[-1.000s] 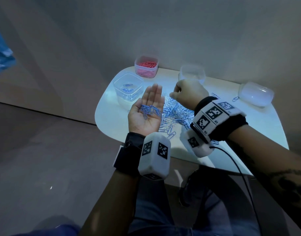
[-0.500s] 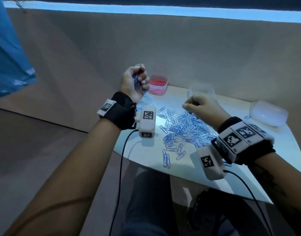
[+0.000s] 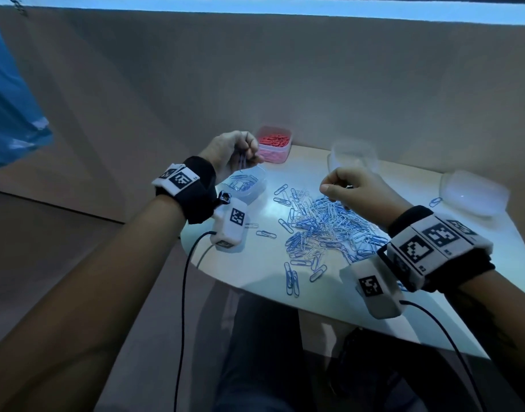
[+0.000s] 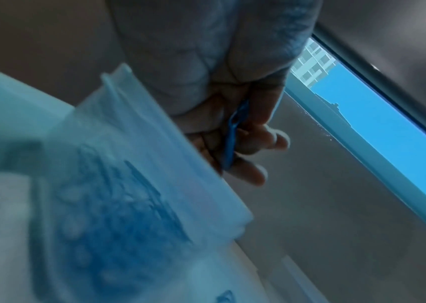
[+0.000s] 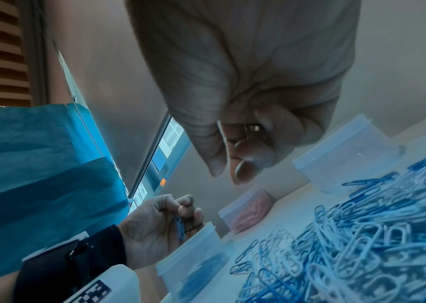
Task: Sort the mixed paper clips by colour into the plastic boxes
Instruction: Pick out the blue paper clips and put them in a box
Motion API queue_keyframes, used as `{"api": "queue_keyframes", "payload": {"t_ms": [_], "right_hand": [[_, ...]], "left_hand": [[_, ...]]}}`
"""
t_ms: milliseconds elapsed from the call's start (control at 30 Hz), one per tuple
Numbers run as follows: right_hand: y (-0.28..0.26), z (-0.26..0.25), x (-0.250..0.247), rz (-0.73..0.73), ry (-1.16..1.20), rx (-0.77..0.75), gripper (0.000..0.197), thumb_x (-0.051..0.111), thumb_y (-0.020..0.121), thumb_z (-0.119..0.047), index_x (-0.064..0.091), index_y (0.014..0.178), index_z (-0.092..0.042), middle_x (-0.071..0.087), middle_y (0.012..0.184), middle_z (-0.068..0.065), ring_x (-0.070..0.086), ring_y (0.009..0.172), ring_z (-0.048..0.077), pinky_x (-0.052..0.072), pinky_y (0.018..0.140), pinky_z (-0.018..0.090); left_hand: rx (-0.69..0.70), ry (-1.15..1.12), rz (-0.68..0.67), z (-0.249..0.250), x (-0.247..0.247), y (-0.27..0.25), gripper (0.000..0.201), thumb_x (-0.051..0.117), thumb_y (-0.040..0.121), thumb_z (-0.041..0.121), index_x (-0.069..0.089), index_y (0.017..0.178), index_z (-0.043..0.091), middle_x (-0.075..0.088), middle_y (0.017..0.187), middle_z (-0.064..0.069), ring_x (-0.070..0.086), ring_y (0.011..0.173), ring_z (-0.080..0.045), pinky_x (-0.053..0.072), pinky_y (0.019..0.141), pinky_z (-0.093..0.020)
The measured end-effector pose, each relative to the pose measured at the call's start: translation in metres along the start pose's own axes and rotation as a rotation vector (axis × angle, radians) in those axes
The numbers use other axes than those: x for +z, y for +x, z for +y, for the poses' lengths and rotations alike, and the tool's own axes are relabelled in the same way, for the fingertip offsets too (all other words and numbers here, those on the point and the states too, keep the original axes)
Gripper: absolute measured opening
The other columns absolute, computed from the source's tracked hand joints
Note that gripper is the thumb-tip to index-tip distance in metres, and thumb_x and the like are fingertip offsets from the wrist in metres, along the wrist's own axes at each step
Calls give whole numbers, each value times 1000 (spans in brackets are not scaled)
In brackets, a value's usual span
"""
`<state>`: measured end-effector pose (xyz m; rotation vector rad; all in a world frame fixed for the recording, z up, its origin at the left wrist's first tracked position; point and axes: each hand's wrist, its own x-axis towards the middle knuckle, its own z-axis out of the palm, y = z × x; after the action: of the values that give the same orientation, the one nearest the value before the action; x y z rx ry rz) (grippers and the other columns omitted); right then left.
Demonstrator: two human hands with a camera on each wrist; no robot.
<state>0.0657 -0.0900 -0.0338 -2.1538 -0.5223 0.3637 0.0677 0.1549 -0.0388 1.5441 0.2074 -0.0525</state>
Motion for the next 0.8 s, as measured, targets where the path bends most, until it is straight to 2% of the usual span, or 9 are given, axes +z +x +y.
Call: {"api": "queue_keyframes", "payload": {"t_ms": [200, 267, 333, 400, 467, 533, 600, 733, 800], "right_hand": [[-3, 9, -7, 2, -26, 13, 8, 57, 90, -15, 61, 85, -11, 56, 73, 0, 49, 65, 11, 40, 56, 15], [-5, 9, -12, 36, -50, 18, 7, 57, 90, -14, 62, 87, -10, 55, 72, 0, 47, 60, 9, 40, 51, 9], [-7, 10, -15, 39, -124, 18, 5, 59, 88, -14, 63, 89, -10, 55, 75, 1, 47, 61, 10, 42, 58, 15], [-11, 10, -10, -71, -300, -2, 14, 63, 86, -17, 65, 98, -10, 57, 84, 3, 49, 72, 14, 39, 71, 21], [-15, 9, 1, -276, -505, -38, 31, 64, 85, -22, 62, 115, -14, 58, 103, 5, 50, 87, 15, 38, 79, 23], [-18, 8, 11, -387, -652, -83, 41, 65, 85, -23, 57, 125, -18, 51, 118, 7, 50, 102, 20, 38, 89, 28], [-18, 8, 11, -367, -727, -99, 43, 65, 85, -22, 56, 127, -20, 49, 121, 7, 49, 110, 22, 39, 90, 30], [-17, 7, 8, -257, -714, -128, 41, 67, 83, -20, 58, 122, -18, 51, 116, 6, 49, 110, 23, 36, 82, 25], [-15, 4, 16, -286, -702, -160, 45, 68, 81, -25, 57, 125, -20, 50, 118, 6, 47, 113, 22, 40, 89, 29]], "left_hand": [[97, 504, -62, 8, -4, -14, 27, 42, 84, -10, 62, 82, 8, 61, 78, -3, 57, 74, -9, 46, 67, -14], [123, 582, 10, 8, -5, -19, 23, 50, 82, -8, 65, 85, 10, 63, 82, -4, 57, 81, -14, 47, 73, -19], [146, 696, 81, 6, -3, -25, 14, 61, 80, 0, 66, 83, 13, 63, 80, 1, 58, 76, -11, 46, 74, -19], [132, 965, 34, 4, 2, -34, 9, 73, 77, 16, 65, 82, 17, 61, 77, 8, 53, 69, -5, 41, 66, -15], [83, 1190, -25, 1, 7, -40, 17, 76, 74, 22, 62, 83, 17, 61, 80, 6, 53, 70, -10, 41, 67, -23], [55, 1244, -5, 0, 10, -42, 21, 76, 73, 18, 64, 89, 11, 63, 83, 0, 54, 76, -15, 46, 75, -29], [52, 1254, 33, -1, 11, -44, 31, 77, 72, 20, 65, 99, 10, 62, 88, -1, 54, 81, -17, 47, 80, -33], [305, 1261, 187, 0, 30, -66, 41, 82, 64, 30, 61, 95, 15, 48, 91, 2, 44, 84, -17, 39, 74, -31], [324, 1204, 40, -4, 46, -83, 42, 85, 60, 32, 56, 85, 16, 45, 78, 4, 45, 74, -17, 36, 66, -28]]}}
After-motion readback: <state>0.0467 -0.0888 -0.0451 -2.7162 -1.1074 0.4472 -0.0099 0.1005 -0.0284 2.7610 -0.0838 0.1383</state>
